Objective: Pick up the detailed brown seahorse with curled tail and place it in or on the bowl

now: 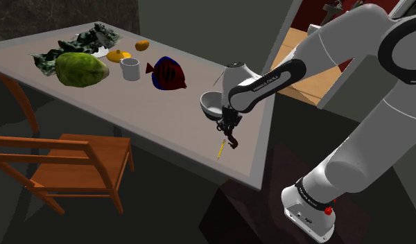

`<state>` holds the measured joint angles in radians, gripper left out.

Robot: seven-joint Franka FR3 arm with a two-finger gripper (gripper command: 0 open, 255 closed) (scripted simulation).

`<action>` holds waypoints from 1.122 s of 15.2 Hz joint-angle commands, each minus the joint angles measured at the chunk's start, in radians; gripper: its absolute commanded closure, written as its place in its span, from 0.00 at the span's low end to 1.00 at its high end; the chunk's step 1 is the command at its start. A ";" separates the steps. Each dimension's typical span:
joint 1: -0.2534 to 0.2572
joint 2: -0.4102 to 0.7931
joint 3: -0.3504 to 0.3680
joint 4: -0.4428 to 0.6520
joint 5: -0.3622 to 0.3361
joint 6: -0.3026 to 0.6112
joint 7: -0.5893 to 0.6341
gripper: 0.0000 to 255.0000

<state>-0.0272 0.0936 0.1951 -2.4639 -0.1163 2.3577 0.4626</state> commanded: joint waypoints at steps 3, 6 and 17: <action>-0.001 -0.050 0.003 0.006 0.019 -0.054 -0.016 1.00; -0.001 -0.084 0.004 0.014 0.032 -0.096 -0.027 1.00; 0.002 -0.195 0.003 0.061 0.066 -0.251 -0.059 1.00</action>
<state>-0.0259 -0.0896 0.1986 -2.4089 -0.0540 2.1253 0.4067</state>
